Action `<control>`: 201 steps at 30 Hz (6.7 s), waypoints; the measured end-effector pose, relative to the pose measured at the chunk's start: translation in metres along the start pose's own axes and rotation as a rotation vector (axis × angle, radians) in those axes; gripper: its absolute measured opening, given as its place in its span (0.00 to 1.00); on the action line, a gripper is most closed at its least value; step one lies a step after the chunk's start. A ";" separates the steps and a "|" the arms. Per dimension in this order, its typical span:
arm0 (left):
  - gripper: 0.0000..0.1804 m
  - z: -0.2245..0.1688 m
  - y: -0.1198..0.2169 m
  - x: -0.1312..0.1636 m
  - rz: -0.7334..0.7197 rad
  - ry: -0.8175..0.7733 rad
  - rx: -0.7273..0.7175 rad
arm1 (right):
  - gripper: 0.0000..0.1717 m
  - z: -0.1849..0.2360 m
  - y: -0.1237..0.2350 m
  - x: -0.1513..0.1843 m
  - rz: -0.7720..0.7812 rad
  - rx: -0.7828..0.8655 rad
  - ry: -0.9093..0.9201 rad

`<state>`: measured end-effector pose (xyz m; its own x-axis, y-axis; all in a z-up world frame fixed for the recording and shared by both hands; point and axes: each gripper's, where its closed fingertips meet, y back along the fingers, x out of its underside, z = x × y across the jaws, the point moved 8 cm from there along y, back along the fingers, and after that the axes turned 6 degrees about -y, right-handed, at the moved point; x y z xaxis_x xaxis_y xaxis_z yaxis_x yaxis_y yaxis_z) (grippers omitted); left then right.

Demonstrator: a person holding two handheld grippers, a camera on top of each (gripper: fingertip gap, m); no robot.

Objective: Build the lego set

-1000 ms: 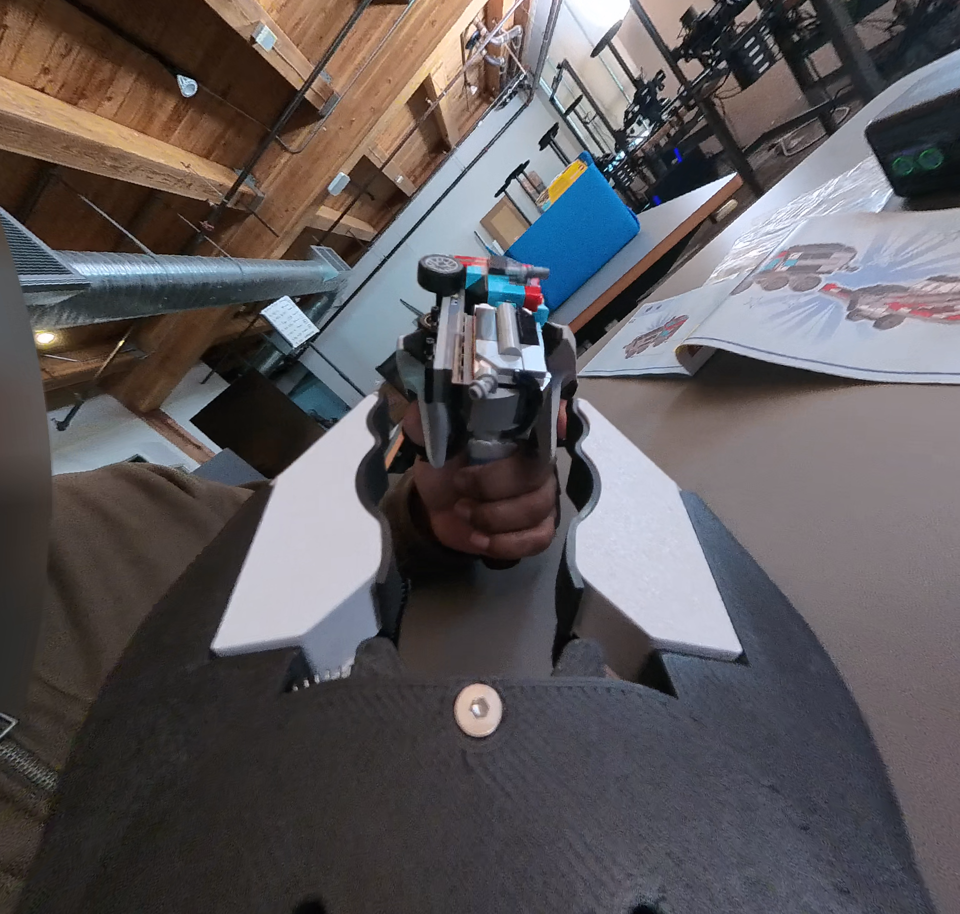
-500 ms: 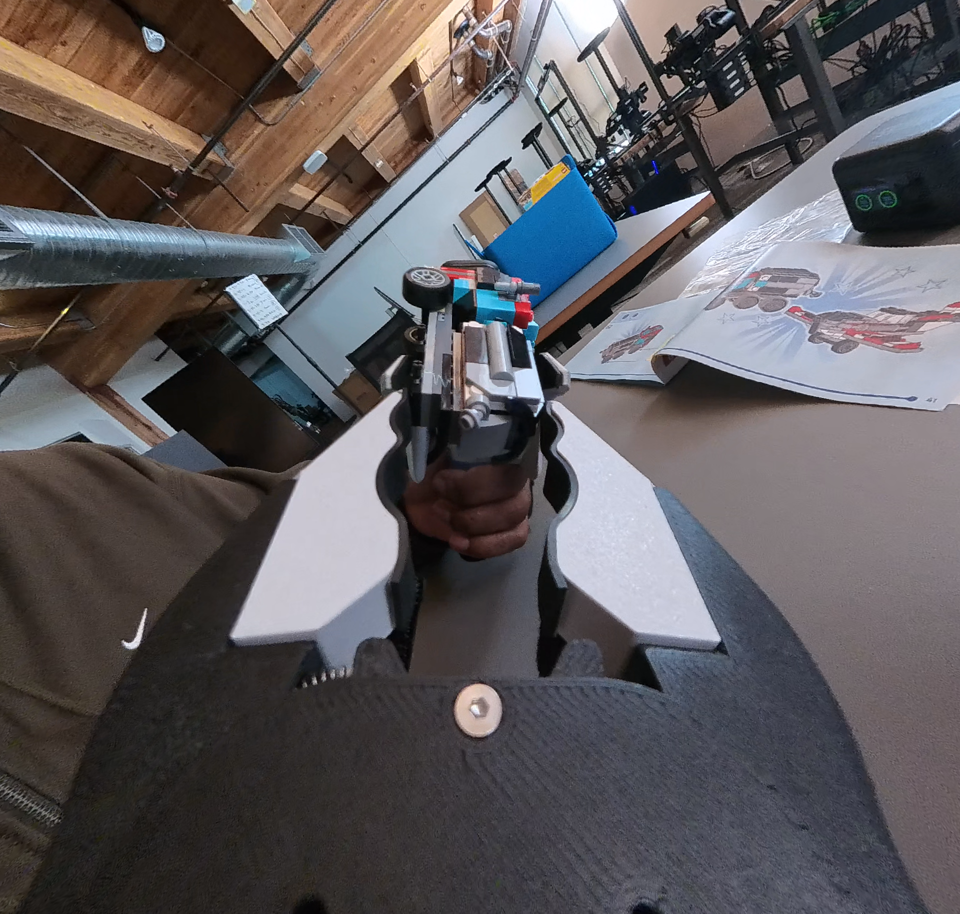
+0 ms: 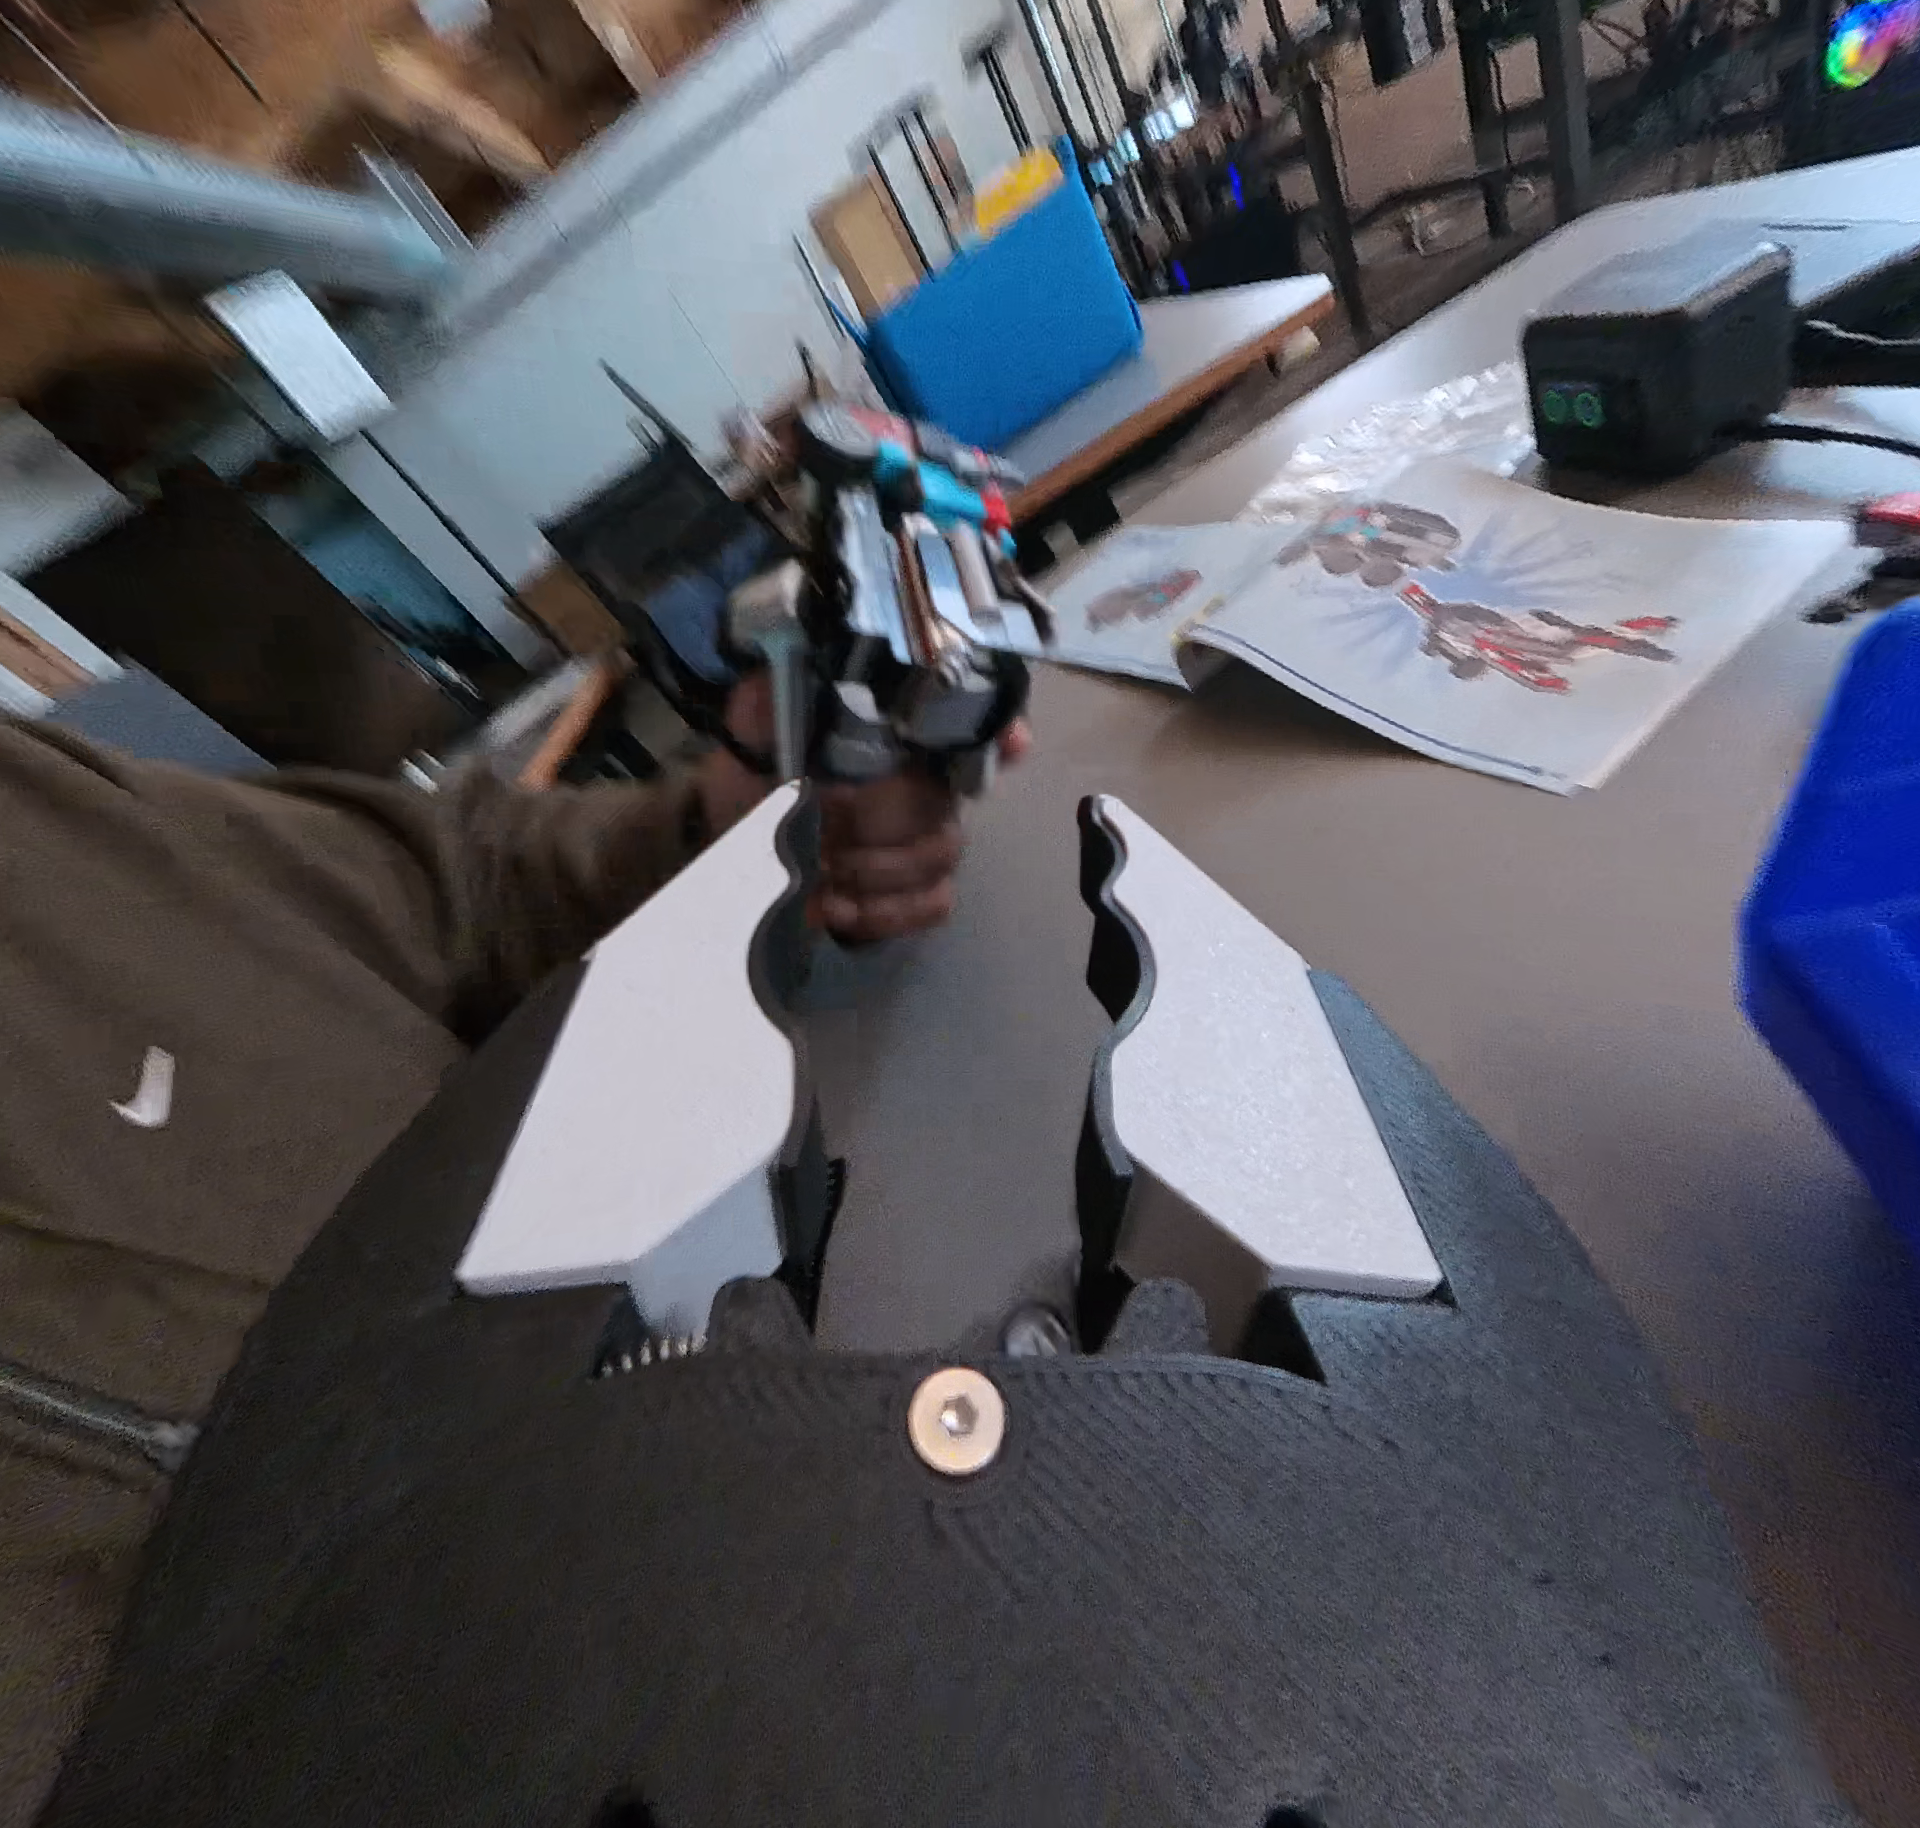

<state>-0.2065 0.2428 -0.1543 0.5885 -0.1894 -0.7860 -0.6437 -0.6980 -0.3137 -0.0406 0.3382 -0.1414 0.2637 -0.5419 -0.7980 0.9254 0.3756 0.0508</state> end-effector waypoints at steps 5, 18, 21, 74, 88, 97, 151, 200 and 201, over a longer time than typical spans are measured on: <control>0.31 -0.002 -0.001 0.002 0.023 -0.103 0.017 | 0.26 -0.020 0.007 0.028 0.350 0.282 0.225; 0.31 -0.009 -0.003 0.005 0.045 -0.356 0.062 | 0.24 -0.036 -0.005 0.063 0.614 0.330 0.262; 0.32 -0.007 -0.004 0.006 0.050 -0.360 0.066 | 0.20 -0.035 -0.007 0.064 0.620 0.332 0.292; 0.32 -0.003 -0.011 0.032 0.424 0.044 0.035 | 0.12 -0.010 -0.026 0.015 -0.073 -0.354 -0.101; 0.31 -0.004 -0.011 0.033 0.440 0.053 0.044 | 0.12 -0.008 -0.023 0.015 -0.057 -0.367 -0.088; 0.31 -0.004 -0.011 0.035 0.452 0.052 0.040 | 0.12 -0.007 -0.025 0.017 -0.038 -0.361 -0.087; 0.31 0.002 -0.008 0.027 0.288 -0.001 -0.085 | 0.13 -0.007 -0.031 0.016 -0.182 -0.202 -0.188; 0.31 -0.004 -0.008 0.021 0.473 -0.316 -0.205 | 0.13 -0.006 -0.029 0.017 -0.092 -0.141 -0.207; 0.31 -0.004 -0.008 0.021 0.487 -0.332 -0.218 | 0.13 -0.007 -0.029 0.018 -0.083 -0.128 -0.212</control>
<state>-0.1873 0.2418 -0.1666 0.0465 -0.3209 -0.9460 -0.6645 -0.7170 0.2105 -0.0645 0.3228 -0.1614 0.2515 -0.7152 -0.6521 0.9079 0.4078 -0.0972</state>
